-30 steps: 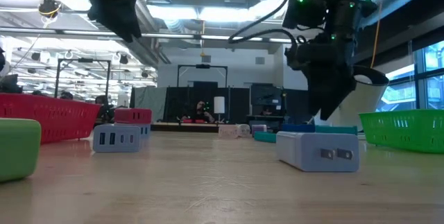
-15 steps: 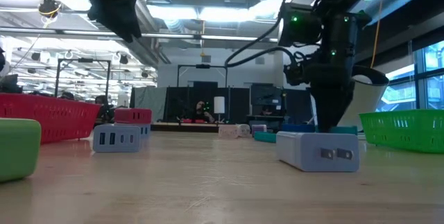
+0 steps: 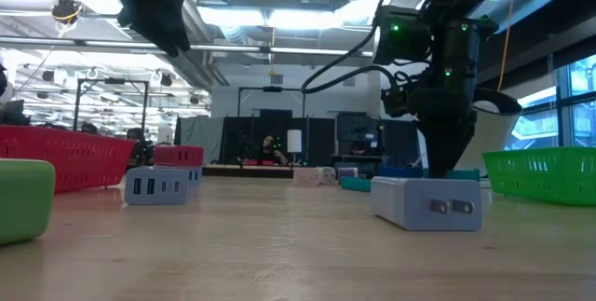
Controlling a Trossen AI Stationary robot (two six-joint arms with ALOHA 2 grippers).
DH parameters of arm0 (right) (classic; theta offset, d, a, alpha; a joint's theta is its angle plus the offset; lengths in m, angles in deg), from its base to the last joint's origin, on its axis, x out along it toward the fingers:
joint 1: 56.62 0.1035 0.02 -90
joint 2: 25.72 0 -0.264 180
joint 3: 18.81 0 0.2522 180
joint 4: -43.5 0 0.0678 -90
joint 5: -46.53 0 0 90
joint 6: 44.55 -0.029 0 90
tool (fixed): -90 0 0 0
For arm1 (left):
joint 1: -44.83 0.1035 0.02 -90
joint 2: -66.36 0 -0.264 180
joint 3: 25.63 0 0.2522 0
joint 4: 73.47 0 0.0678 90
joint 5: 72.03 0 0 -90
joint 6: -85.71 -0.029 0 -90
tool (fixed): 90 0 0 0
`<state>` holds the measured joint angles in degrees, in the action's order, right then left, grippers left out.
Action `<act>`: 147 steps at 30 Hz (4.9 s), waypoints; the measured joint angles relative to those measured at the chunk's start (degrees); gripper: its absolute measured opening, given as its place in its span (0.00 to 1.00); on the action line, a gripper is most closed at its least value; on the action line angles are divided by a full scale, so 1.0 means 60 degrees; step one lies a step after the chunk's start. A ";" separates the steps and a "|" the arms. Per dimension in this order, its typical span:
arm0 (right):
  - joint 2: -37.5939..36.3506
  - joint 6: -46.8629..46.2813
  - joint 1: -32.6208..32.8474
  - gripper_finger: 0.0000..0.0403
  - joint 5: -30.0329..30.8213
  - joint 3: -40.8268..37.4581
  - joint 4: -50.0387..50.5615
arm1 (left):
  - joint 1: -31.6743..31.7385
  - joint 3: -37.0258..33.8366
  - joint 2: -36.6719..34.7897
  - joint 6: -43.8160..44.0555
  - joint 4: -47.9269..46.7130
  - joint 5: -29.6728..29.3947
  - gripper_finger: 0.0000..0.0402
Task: Pick & Place Office items
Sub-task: Put the right light blue digital timer into the orange basket
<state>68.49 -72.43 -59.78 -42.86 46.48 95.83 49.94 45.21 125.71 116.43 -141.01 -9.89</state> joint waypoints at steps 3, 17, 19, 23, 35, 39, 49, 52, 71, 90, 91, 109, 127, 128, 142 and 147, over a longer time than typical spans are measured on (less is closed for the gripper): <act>0.0000 -0.0003 0.0000 0.48 -0.0003 0.0000 0.0000 | 0.0000 0.0000 0.0000 0.0000 0.0004 -0.0025 0.56; -0.0539 -0.0025 -0.0072 0.42 -0.0306 0.0000 0.0085 | 0.0000 0.0000 0.0000 -0.0004 0.0002 -0.0026 0.56; -0.0883 -0.0025 -0.0197 0.41 -0.0288 0.0000 0.0090 | 0.0000 -0.0003 0.0000 -0.0004 0.0001 -0.0035 0.56; -0.1758 -0.0038 -0.0513 0.39 0.0130 0.0000 -0.0074 | 0.0000 -0.0004 0.0000 -0.0004 0.0004 -0.0288 0.56; -0.3446 -0.0237 -0.1277 0.41 0.1829 0.0000 -0.5340 | -0.0002 -0.0004 0.0004 -0.0005 0.1539 -0.0955 0.56; -0.3428 -0.0015 -0.1386 0.41 0.1818 0.0000 -0.7932 | -0.0004 -0.0004 0.0004 -0.0007 0.2618 -0.1133 0.56; -0.3399 0.0729 -0.1399 0.41 0.1508 0.0003 -1.1697 | -0.0004 -0.0004 0.0004 -0.1601 0.5343 -0.1866 0.56; -0.3395 0.0710 -0.1395 0.41 0.1711 0.0000 -1.1976 | -0.0004 -0.0004 0.0124 -0.2752 0.6426 -0.1880 0.56; -0.3391 0.0474 -0.1395 0.42 0.2335 0.0000 -1.2337 | -0.0161 -0.0011 0.3840 -0.9471 1.5403 -0.0891 0.56; -0.1960 -0.0002 -0.1377 0.42 0.1928 0.0202 -1.4211 | 0.0445 -0.0011 0.4007 -0.7894 1.5429 0.0583 0.56; -0.1864 0.0003 -0.1377 0.42 0.1793 0.0323 -1.4211 | 0.0485 -0.0009 0.4007 -0.7890 1.5434 0.0583 0.56; -0.1297 0.0514 -0.1341 0.42 0.1266 0.1111 -1.3698 | 0.0153 -0.0007 0.4007 -0.9532 1.4921 -0.1138 0.33; -0.1311 0.0503 -0.1341 0.45 0.1497 0.1115 -1.3415 | 0.0154 -0.0007 0.4007 -0.9088 1.4921 -0.1463 0.23; -0.1311 0.0503 -0.1341 0.45 0.1497 0.1115 -1.3416 | 0.0153 -0.0007 0.4007 -0.9010 1.4925 -0.1440 0.22; -0.1311 0.0499 -0.1339 0.50 0.1414 0.1115 -1.3054 | 0.0146 -0.0018 0.4007 -0.8462 1.4871 -0.1097 0.15; -0.1311 0.0488 -0.1443 0.56 0.1281 0.1115 -1.3041 | 0.0138 -0.0018 0.4007 -0.8462 1.4902 -0.1111 0.15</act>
<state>60.62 -69.50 -68.44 -35.18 53.16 17.58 50.77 45.10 149.76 65.65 -51.60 -16.56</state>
